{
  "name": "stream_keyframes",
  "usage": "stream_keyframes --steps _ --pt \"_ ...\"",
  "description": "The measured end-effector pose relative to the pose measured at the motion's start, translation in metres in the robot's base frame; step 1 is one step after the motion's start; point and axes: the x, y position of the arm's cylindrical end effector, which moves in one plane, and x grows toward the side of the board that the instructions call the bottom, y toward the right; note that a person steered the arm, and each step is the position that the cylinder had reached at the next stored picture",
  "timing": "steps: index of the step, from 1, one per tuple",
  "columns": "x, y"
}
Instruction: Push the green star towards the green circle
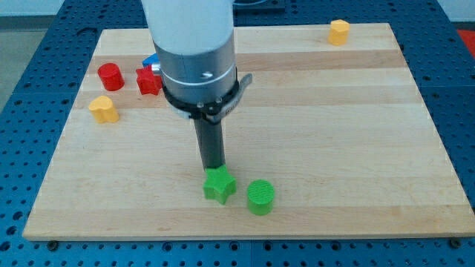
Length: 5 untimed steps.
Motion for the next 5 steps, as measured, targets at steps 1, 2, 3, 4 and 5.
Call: stream_keyframes --steps 1,2,3,4,5 --pt "0.015 0.002" --pt "0.014 0.011" --pt "0.014 0.01" --pt "0.014 0.01" --pt "-0.009 0.01"
